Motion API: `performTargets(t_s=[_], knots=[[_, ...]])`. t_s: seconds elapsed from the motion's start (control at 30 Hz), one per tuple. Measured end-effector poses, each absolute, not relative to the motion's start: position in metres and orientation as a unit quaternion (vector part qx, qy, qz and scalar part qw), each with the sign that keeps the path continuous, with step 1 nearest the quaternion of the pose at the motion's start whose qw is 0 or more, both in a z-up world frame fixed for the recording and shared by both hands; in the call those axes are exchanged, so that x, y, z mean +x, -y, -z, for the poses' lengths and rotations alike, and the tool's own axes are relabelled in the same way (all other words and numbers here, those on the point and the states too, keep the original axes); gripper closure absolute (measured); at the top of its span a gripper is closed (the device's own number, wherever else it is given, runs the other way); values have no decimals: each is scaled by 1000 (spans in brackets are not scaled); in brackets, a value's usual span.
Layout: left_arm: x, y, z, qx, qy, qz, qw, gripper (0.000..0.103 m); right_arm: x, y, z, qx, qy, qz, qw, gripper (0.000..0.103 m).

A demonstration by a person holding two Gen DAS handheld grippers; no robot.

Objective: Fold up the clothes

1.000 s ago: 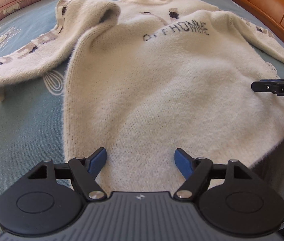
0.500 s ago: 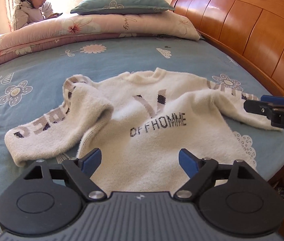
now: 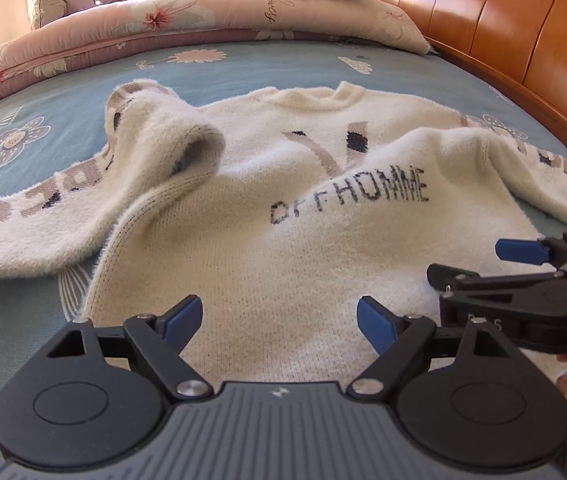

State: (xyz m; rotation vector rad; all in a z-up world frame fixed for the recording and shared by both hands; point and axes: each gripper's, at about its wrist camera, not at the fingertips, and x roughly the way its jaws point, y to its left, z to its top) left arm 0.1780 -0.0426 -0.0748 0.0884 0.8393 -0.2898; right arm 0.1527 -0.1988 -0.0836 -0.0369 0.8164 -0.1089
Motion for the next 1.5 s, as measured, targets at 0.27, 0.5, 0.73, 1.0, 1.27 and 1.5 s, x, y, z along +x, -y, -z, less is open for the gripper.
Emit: performTargets(t_s=[0.27,0.5,0.73,1.0,1.27,1.5], knots=[[160,39,108,39,-391,145,908,8,125,216,105,21,-359,28,933,2],[134,23,108,22,-374,146,916,7,87,232,100,41,-354,15,934,1],[137,31,103,29,-375,138,916,6,70,230,110,20,-325,14,945,0],[181,48,86,37,-365,188,911,6,54,228,120,5,-291,17,957,0],[194,30,108,-5,-385,194,902,6,56,223,122,7,-274,33,961,0],[167,-44,62,-132,-361,197,902,7,61,217,121,17,-269,58,961,0]])
